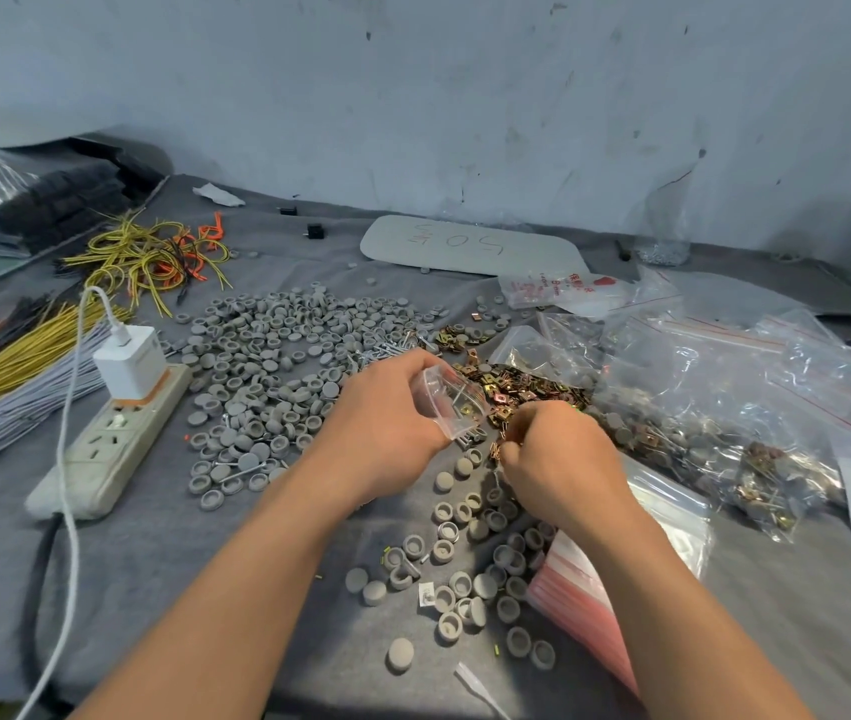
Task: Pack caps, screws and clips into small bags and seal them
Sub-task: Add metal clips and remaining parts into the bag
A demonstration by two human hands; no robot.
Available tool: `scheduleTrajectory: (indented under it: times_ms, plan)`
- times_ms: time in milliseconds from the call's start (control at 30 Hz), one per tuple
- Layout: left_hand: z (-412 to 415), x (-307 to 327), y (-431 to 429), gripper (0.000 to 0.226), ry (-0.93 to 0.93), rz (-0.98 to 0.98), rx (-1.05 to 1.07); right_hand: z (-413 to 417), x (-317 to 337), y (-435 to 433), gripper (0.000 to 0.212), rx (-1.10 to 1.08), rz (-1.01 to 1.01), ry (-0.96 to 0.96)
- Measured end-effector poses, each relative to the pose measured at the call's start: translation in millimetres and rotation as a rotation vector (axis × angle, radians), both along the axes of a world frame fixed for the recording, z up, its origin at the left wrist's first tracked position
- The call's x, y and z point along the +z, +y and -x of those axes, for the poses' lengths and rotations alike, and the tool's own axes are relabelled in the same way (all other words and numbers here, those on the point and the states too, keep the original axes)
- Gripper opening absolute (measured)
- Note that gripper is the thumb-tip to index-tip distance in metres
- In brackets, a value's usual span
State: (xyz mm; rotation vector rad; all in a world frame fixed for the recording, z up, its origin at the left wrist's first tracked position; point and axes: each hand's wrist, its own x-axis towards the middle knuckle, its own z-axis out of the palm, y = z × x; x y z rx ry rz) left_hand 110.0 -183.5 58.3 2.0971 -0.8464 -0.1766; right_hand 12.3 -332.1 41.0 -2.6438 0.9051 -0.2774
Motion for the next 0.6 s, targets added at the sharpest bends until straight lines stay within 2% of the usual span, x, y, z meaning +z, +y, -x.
scheduleTrajectory:
  times_ms: [133, 233, 300, 467, 533, 600]
  plan:
    - [-0.7, -2.0, -1.8, 0.035, -0.014, 0.000, 0.005, 8.2, 8.9, 2.7, 0.017, -0.025, -0.578, -0.467]
    - [-0.1, -4.1, -3.0, 0.035, -0.030, -0.016, 0.016, 11.7, 16.6, 1.3, 0.020, -0.055, -0.867, -0.529]
    - [0.3, -5.0, -2.9, 0.034, -0.025, -0.017, 0.013, 13.5, 17.7, -0.8, 0.024, -0.086, -0.861, -0.486]
    - [0.2, -4.8, -2.7, 0.033, -0.044, -0.006, 0.014, 13.8, 14.6, -3.4, 0.026, -0.141, -0.583, -0.374]
    - [0.9, -4.2, -2.9, 0.032, -0.047, -0.014, 0.014, 13.6, 14.7, -4.4, 0.026, -0.144, -0.597, -0.401]
    - [1.5, -4.2, -3.1, 0.032, -0.052, -0.026, 0.014, 13.7, 15.3, -5.8, 0.024, -0.131, -0.701, -0.459]
